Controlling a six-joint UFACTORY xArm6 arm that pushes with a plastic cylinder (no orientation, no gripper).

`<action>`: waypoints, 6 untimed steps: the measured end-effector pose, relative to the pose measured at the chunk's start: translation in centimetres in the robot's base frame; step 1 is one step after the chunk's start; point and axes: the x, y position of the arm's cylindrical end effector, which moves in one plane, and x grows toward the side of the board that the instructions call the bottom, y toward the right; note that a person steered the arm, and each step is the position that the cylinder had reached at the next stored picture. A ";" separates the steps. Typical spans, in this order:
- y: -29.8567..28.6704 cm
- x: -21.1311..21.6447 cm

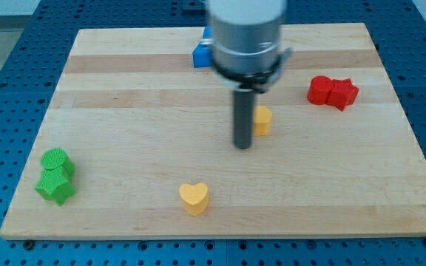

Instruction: Move the yellow hexagon parallel to the yellow heart

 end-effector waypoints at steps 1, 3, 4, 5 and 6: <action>9.0 0.4; -4.2 -2.1; -6.9 -4.0; -6.7 -10.7; -10.8 -12.0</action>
